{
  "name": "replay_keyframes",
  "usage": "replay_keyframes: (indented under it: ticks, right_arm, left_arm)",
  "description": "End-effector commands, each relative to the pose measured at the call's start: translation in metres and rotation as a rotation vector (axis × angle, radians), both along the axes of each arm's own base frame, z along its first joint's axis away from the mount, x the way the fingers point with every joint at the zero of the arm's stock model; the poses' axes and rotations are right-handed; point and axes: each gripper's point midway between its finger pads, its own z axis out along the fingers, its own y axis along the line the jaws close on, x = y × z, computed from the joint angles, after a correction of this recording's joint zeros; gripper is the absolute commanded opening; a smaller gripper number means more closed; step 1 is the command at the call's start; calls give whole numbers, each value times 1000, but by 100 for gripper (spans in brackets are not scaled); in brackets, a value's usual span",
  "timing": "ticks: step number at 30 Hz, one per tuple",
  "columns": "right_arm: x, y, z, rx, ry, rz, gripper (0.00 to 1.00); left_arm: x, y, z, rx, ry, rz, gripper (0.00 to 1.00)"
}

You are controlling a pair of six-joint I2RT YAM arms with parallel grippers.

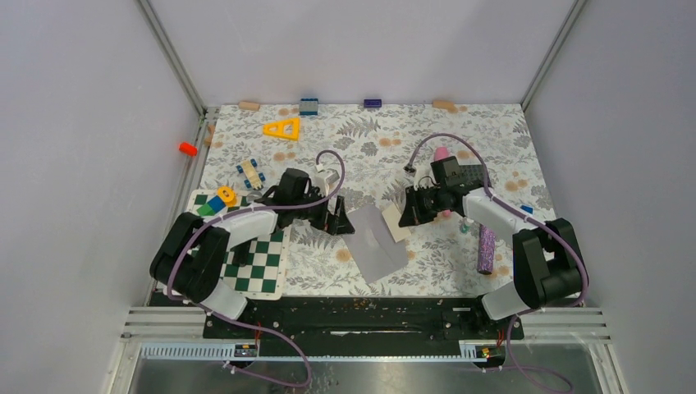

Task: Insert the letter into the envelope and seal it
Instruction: Place the letter in the envelope.

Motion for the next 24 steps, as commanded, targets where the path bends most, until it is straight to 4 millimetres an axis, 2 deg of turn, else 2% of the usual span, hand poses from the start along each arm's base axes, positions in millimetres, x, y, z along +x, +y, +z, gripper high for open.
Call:
replay_keyframes:
  ticks: [1,11,18,24]
  right_arm:
    - [7,14,2,26,-70,51,0]
    - [7,28,-13,-9,-14,66,0]
    - [6,30,-17,-18,12,65,0]
    - [14,36,-19,-11,31,60,0]
  left_arm:
    - [-8,-12,3,-82,76,-28,99]
    - [-20,-15,-7,-100,205,-70,99]
    - [-9,-18,-15,-89,216,-33,99]
    - [5,-19,-22,-58,211,12,99]
